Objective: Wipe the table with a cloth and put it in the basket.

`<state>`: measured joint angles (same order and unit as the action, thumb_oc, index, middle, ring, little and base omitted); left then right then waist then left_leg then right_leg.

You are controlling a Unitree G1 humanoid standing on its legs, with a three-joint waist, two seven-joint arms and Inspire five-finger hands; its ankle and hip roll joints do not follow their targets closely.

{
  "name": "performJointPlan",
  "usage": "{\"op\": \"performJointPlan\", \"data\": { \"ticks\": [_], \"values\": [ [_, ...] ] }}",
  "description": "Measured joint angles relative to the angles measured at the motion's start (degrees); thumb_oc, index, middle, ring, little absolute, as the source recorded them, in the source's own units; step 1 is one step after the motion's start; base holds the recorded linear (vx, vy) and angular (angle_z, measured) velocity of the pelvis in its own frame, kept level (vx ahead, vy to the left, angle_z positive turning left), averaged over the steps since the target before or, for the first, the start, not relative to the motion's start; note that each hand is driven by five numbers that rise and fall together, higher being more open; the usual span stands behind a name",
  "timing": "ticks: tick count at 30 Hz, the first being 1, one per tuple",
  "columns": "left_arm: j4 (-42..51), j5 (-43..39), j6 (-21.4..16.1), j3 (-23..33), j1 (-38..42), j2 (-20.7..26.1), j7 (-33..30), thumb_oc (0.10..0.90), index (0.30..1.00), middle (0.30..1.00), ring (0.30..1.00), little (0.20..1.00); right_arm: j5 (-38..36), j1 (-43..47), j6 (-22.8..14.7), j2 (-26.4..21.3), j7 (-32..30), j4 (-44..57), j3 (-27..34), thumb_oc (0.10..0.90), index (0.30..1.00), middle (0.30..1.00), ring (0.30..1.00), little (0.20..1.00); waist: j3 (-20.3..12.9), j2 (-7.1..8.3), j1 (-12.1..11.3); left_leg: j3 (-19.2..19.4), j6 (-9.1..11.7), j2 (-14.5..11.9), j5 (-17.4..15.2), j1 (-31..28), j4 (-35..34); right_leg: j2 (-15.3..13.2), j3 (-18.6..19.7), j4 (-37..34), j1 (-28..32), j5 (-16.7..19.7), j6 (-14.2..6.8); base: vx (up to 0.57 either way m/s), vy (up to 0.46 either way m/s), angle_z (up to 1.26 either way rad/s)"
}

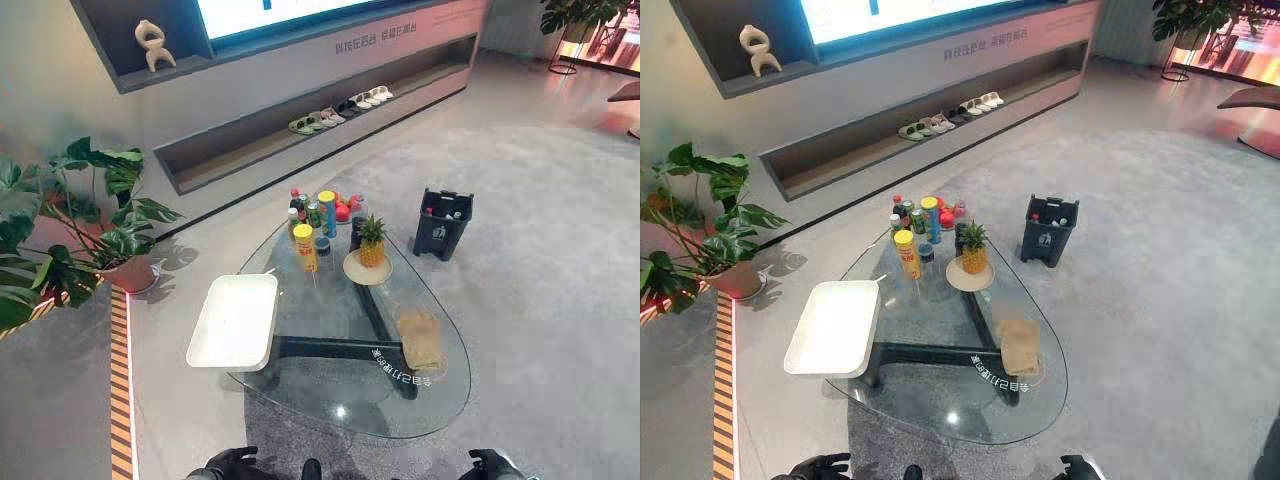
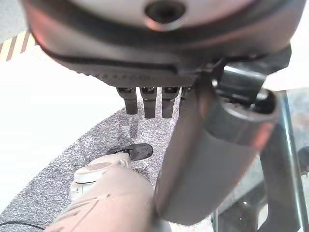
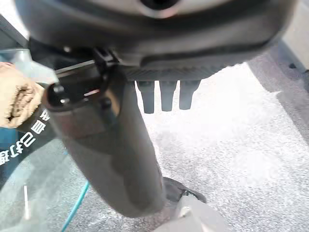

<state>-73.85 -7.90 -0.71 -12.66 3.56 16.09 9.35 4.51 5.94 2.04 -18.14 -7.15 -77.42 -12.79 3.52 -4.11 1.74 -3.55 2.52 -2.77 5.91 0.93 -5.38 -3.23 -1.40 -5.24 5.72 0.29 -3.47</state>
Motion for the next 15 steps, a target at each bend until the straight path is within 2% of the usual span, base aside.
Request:
{"op": "performJointPlan", "data": {
  "ticks": [15],
  "values": [
    [-0.3, -0.13, -0.02, 0.09, 0.06, 0.0, -0.08, 0.8, 0.9, 0.9, 0.9, 0.9, 0.01, 0.0, -0.04, -0.01, -0.03, 0.01, 0.03, 0.8, 0.9, 0.9, 0.9, 0.9, -0.05, 0.19, 0.02, 0.28, -0.06, -0.01, -0.06, 0.25, 0.0, -0.03, 0.09, 0.0, -0.38, -0.1, 0.15, 0.0, 0.008, -0.03]
  ]
}}
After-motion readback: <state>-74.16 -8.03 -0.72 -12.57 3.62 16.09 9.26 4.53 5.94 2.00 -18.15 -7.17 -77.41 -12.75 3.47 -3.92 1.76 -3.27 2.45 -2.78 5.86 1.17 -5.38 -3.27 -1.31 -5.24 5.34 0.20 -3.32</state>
